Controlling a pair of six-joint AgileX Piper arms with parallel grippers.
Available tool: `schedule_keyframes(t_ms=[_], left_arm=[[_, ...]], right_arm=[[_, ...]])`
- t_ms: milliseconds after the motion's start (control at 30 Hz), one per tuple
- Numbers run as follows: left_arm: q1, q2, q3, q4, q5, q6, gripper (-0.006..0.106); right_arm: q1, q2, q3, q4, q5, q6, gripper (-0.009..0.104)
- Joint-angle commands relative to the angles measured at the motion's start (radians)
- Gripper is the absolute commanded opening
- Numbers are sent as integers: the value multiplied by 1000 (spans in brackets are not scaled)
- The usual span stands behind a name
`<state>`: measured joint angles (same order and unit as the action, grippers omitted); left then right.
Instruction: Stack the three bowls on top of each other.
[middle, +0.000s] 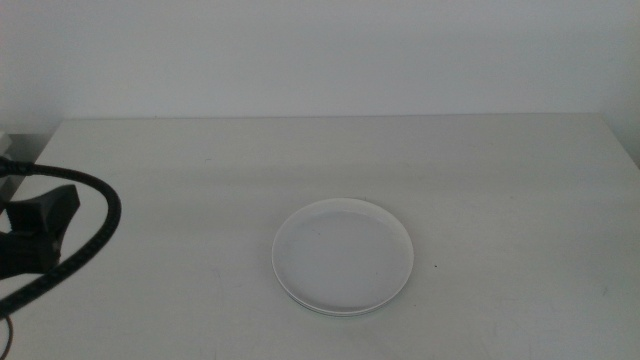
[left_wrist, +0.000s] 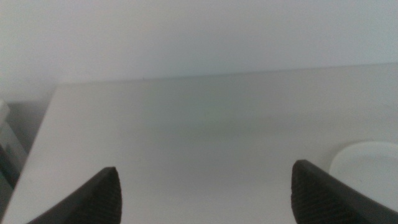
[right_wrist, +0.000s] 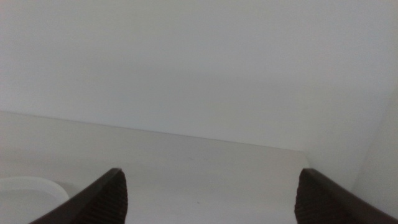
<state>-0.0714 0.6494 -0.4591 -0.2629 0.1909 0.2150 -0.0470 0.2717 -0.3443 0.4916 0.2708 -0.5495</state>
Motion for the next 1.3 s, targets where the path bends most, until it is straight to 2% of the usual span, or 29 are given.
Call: schedule_keyframes(t_ms=[0, 267, 500, 667, 900, 1067, 1267], left_arm=[[1, -2, -28, -18, -119, 11, 104], [1, -2, -28, -18, -82, 9, 104], [1, -176, 14, -18, -85, 9, 104], [2, -368, 141, -7, -112, 9, 104], [2, -626, 350, 19, -103, 9, 104], [2, -674, 439, 19, -103, 9, 104], [2, -678, 485, 19, -64, 9, 104]], right_arm=[[-6, 8, -25, 20, -70, 5, 85], [-6, 8, -25, 21, -70, 5, 85], [-8, -27, 25, 15, -91, 5, 85], [-8, -154, 152, -12, -93, 5, 85], [-8, -260, 310, -15, -93, 5, 85], [-8, -264, 367, -15, -93, 5, 85], [-8, -309, 366, -78, -67, 5, 85]])
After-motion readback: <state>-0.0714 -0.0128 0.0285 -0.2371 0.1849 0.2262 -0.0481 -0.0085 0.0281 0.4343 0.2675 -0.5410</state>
